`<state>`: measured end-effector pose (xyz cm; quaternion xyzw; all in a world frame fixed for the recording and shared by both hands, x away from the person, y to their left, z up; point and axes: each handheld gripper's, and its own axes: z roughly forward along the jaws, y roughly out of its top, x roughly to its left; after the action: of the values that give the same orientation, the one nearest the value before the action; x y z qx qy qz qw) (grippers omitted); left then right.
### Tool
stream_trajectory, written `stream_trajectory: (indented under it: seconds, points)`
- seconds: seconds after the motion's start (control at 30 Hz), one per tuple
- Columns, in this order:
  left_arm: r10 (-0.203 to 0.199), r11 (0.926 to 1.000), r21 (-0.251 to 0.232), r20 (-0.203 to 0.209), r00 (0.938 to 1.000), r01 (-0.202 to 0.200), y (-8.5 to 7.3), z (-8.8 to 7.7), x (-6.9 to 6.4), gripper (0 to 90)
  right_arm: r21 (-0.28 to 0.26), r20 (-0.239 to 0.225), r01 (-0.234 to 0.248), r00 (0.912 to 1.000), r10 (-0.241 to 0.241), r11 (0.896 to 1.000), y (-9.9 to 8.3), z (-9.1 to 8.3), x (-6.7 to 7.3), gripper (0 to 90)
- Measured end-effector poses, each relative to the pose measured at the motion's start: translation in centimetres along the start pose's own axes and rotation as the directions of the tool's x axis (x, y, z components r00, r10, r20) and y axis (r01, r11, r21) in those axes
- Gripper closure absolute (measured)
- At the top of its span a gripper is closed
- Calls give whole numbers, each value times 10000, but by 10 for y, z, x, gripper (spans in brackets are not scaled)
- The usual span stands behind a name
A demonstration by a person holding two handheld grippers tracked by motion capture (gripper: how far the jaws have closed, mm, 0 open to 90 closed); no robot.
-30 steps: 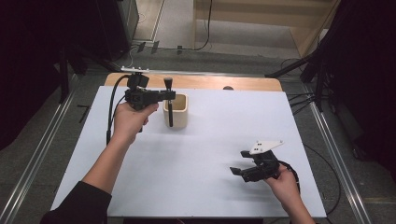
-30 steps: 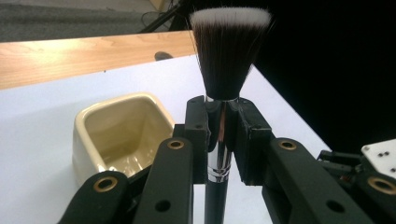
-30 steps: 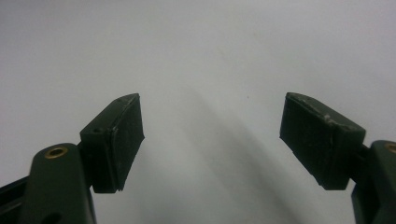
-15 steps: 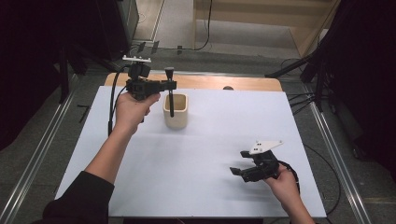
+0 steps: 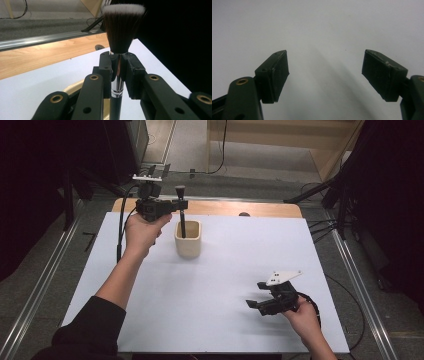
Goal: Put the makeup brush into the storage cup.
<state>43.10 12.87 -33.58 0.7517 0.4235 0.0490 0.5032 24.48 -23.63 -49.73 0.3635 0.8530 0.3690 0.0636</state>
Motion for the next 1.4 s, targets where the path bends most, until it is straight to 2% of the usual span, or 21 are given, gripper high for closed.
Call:
stream_trajectory:
  seconds: [0.17, 0.23, 0.37, 0.67, 0.8, 0.93, 1.17, 1.23, 1.4]
  points:
    - [114, 9991, -404, 175, 9998, -107, 0, 6, 5, 782, -68, -54, 29, 10000, -29, 10000, 1, -1, 0, 228]
    - [53, 9989, -471, 144, 9999, -46, 0, 10, 9, 782, -74, -44, 34, 10000, -35, 10000, 1, -1, 1, 228]
    - [177, 9977, -660, -30, 9998, -179, 0, 14, 13, 782, -18, -60, 62, 10000, -62, 10000, 1, 0, 1, 228]
    - [523, 9966, -611, -412, 9978, -548, -1, 24, 16, 781, -4, -27, 59, 10000, -59, 10000, 1, 0, 1, 228]
    - [518, 9960, -706, -479, 9975, -551, -1, 26, 17, 780, -14, -64, -20, 10000, 20, 10000, 0, 0, 0, 228]
    - [648, 9959, -591, -582, 9962, -682, -3, 30, 18, 780, -51, -91, -22, 10000, 21, 10000, 1, 0, 0, 228]
    - [657, 9963, -516, -585, 9961, -687, -11, 39, 22, 780, -50, -90, 5, 10000, -5, 10000, 0, 0, 0, 228]
    - [764, 9958, -461, -636, 9950, -794, -13, 41, 22, 780, -34, -89, -8, 10000, 7, 10000, 0, 0, 0, 228]
    - [765, 9957, -478, -504, 9958, -789, -17, 44, 21, 780, -40, -96, 13, 10000, -13, 10000, 0, 0, 1, 228]
